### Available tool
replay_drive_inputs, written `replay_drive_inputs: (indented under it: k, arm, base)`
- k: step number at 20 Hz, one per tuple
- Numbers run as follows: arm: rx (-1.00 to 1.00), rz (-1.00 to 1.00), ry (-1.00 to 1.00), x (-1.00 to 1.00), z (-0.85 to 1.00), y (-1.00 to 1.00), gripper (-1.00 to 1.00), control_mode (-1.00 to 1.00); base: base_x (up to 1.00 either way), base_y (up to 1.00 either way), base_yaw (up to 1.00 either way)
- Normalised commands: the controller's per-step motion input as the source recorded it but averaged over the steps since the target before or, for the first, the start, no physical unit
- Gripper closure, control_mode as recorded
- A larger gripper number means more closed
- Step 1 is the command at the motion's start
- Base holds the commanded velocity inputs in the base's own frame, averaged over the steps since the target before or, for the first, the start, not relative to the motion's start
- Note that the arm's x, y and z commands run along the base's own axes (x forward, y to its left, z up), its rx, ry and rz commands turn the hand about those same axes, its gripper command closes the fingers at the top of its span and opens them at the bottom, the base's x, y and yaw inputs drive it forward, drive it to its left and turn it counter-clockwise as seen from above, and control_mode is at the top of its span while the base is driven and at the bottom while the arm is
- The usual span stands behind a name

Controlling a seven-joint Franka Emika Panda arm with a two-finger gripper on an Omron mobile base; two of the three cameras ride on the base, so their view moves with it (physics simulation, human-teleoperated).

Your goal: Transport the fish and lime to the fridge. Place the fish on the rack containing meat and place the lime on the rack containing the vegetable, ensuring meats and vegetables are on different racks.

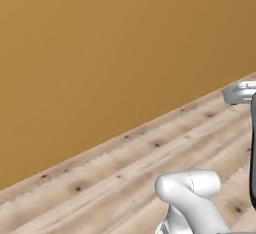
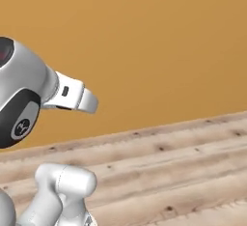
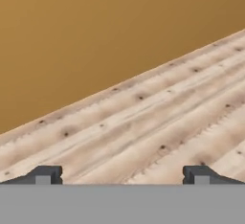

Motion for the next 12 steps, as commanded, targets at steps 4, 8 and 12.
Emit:
replay_drive_inputs:
  k: [4, 8, 12]
  arm:
    - [0.00, 0.00, 0.00, 0.00, 0.00, 0.00, -1.00, 1.00]
    - [0.00, 0.00, 0.00, 0.00, 0.00, 0.00, -1.00, 1.00]
    - [0.00, 0.00, 0.00, 0.00, 0.00, 0.00, -1.00, 1.00]
  base:
    - [0.98, 0.32, -0.63]
    - [0.67, 0.55, -0.83]
    - [0.59, 0.52, -0.86]
